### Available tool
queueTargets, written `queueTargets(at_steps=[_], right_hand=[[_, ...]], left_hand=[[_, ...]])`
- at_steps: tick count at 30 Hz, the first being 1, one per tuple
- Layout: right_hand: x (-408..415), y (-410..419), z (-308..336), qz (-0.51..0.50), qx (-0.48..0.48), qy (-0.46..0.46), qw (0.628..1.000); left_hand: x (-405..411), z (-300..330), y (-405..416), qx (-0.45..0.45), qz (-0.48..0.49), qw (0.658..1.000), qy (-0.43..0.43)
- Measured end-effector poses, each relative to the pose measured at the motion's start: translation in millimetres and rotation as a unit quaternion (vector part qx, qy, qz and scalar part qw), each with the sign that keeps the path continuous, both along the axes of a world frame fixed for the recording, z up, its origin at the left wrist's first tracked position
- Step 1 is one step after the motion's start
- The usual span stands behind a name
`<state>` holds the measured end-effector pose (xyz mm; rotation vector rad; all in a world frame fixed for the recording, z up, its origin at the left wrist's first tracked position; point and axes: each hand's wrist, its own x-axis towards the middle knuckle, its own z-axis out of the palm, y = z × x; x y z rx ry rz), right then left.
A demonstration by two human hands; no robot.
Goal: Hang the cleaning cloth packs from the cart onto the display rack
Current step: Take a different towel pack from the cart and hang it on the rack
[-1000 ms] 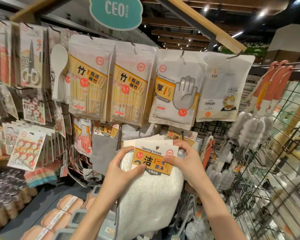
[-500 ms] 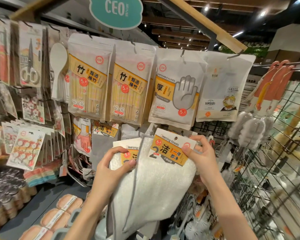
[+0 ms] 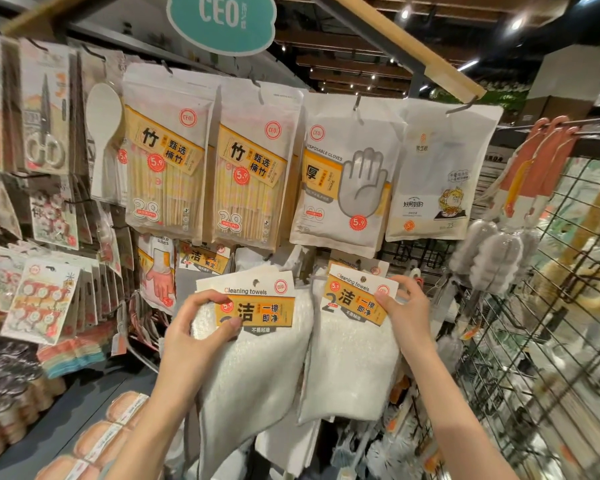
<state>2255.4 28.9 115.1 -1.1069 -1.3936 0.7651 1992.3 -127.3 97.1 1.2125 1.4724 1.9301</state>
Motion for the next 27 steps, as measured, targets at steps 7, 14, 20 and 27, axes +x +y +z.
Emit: queueTargets(at_steps=[7,14,20,27], right_hand=[[-9.4,22.6,-9.7,-0.033,-0.005,0.022,0.999],[-19.9,46.0,-15.1,-0.069,0.009,0.001,0.998],[-20.1,64.5,-9.2,-0.121,0.01,-0.032,0.992],[-8.6,45.9,-8.0,-0.103,0.014,-0.079,0.991]], left_hand=[[5.3,3.7,-0.6,0.004,-0.02,0.999,-0.025],[12.8,3.0,-2.5,0.02,-0.042,0.998,-0.042],[12.1,0.9,0.2,0.013,-0.054,0.997,-0.046],[13.3,-1.6,3.0,0.01,-0.056,0.997,-0.052]])
